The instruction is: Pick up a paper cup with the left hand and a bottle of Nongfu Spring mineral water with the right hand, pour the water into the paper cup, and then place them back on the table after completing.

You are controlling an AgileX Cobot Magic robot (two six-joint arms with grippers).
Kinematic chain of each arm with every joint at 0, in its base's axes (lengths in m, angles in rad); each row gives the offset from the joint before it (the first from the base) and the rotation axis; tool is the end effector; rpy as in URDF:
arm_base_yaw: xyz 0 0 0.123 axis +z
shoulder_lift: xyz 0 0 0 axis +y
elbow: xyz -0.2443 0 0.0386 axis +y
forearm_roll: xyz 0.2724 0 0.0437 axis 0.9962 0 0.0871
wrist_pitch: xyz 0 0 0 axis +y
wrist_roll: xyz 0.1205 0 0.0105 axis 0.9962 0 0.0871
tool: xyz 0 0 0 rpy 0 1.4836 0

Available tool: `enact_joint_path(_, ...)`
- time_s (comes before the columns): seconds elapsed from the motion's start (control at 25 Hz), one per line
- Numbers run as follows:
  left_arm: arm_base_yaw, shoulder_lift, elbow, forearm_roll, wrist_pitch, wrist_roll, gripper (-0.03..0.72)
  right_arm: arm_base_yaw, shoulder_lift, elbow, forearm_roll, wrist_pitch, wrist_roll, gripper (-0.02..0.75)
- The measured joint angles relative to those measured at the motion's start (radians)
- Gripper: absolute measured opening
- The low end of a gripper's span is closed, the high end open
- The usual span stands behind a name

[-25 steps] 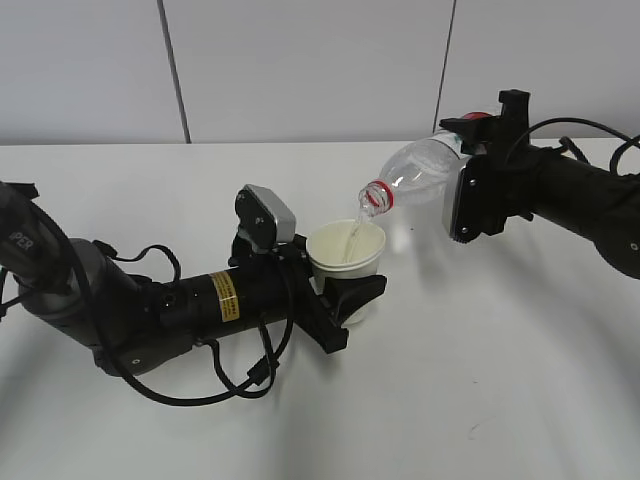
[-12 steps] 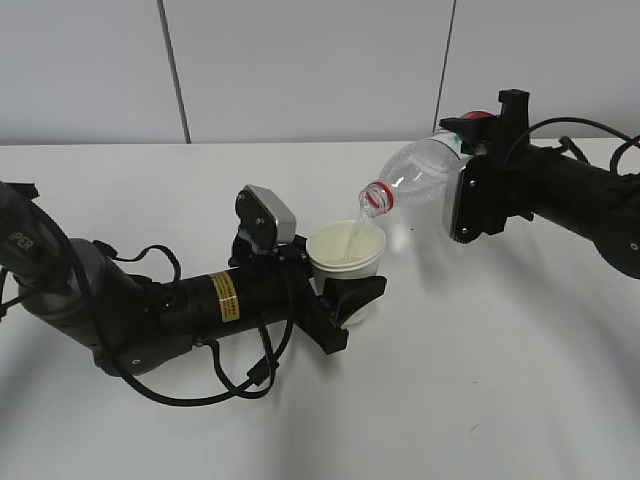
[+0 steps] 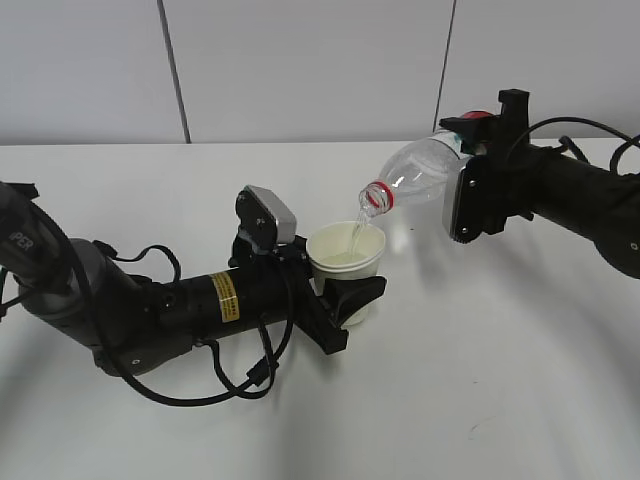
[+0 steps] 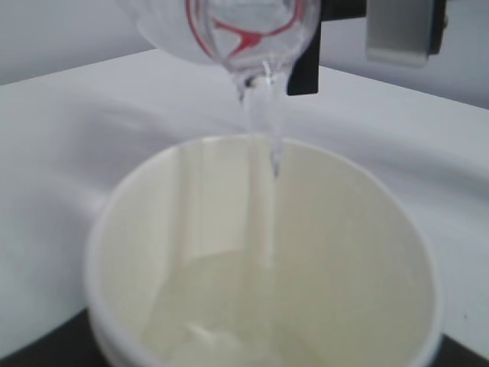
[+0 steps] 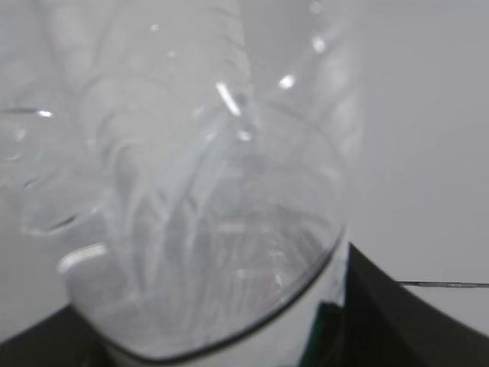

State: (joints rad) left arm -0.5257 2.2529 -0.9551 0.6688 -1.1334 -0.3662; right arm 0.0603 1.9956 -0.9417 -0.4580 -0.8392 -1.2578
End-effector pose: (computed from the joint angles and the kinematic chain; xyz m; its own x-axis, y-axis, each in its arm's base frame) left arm 0.3102 -0.2585 0.0201 -0.1909 0.0695 -0.9791 0.8860 0.4416 -0.1414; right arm 0.4176 0.0651 0.0938 0.3808 -0.9230 -0.0544 -0.1785 -0.0156 -0.9838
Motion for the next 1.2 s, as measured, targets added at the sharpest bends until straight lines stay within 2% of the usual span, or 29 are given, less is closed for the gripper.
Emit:
enact_joint_path(0.64,0.0,0.0,0.0,0.0,0.005,0.0,0.404,0.0,0.0,-0.002,0.0,0.0,0.012,0.412)
enact_joint_path(1.2,0.0,0.0,0.0,-0.007,0.005,0.0,0.404,0.0,-0.002,-0.002,0.0,0.013,0.148,0.412)
